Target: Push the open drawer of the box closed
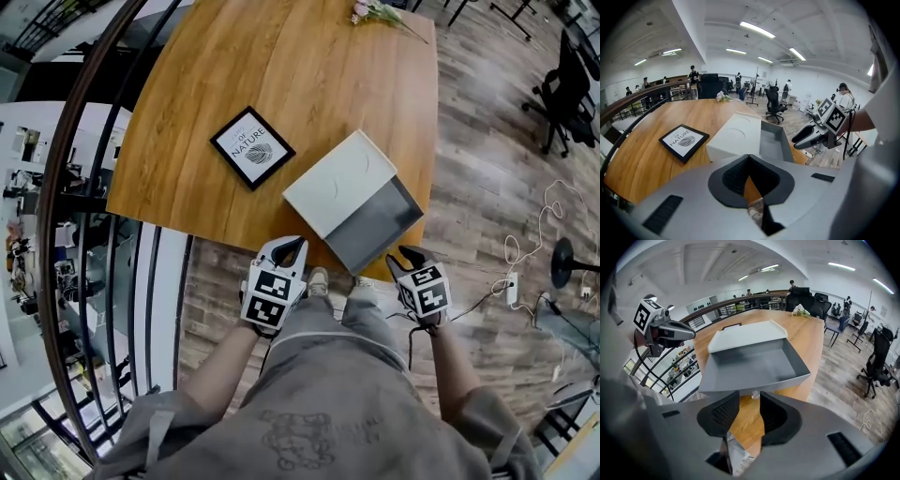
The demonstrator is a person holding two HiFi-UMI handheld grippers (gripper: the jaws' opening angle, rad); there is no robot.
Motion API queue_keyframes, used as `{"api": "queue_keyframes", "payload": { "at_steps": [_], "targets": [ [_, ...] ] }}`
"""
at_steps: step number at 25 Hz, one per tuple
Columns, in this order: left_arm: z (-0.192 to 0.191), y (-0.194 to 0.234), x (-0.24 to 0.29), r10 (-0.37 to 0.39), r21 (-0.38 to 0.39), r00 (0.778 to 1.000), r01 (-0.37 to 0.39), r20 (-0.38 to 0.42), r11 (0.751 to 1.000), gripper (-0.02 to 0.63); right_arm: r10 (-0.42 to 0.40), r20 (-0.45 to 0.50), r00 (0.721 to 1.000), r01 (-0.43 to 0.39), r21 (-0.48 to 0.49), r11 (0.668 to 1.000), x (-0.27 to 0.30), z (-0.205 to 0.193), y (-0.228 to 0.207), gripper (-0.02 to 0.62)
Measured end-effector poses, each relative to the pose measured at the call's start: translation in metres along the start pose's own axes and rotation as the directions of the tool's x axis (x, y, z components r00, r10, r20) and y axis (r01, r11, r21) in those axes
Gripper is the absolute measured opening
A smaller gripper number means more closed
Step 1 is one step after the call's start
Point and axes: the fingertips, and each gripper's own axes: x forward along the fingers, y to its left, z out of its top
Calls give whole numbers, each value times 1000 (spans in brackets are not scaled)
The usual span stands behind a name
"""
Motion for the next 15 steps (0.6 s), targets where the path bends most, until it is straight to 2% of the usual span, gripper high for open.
{"api": "queue_keyframes", "payload": {
  "at_steps": [4, 9, 15],
  "targets": [
    [-13, -5, 9, 17, -74, 999, -19, -29, 997, 15, 65, -59, 996, -66, -25, 997, 15, -12, -4, 150],
    [-28, -8, 12, 77, -127, 994, -87, -83, 988, 15, 121, -88, 989, -125, -45, 991, 30, -16, -11, 141],
    [-32, -4, 9, 149, -211, 983, -168, -103, 963, 15, 203, -128, 971, -217, -111, 970, 40, -12, -7, 133]
  ]
}}
